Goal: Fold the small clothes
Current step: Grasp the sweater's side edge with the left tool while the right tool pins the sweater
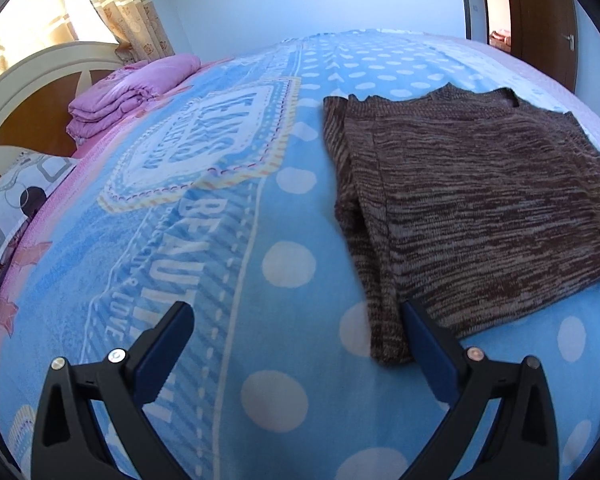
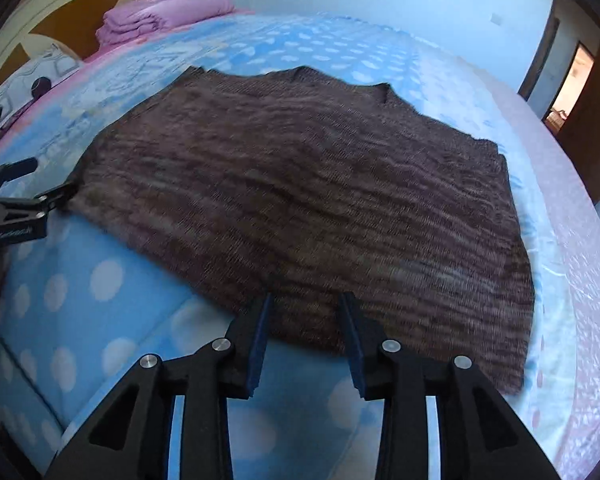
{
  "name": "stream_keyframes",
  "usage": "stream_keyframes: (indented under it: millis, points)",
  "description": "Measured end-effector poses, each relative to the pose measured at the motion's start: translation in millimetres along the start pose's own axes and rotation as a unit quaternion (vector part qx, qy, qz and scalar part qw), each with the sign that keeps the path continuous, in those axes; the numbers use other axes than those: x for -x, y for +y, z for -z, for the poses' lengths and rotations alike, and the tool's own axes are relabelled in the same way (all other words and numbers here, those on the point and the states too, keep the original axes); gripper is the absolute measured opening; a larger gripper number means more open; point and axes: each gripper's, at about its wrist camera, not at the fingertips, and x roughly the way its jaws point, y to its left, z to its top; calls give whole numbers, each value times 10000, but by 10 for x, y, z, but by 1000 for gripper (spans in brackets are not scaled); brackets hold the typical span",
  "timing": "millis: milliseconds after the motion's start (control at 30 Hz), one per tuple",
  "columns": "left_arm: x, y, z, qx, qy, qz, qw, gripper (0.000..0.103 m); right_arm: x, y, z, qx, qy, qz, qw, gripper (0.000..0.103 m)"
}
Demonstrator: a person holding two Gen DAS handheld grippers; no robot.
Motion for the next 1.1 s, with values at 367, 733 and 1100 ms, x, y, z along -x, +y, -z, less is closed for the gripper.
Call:
stream_keyframes:
  millis: [367,733,1100]
  points:
    - [103,264,-74,42,121,197,9997,103,190,681,-330,702,-926,-342,9926,50]
    - [-155,626,-280,36,93,-345,9994,103,-18,1525,-348,1769,-1185,-200,9769,55]
    - [-273,657,-707,466,-259,747,9958,103,-207,1832,-388,2109,-1221,69,9698,55]
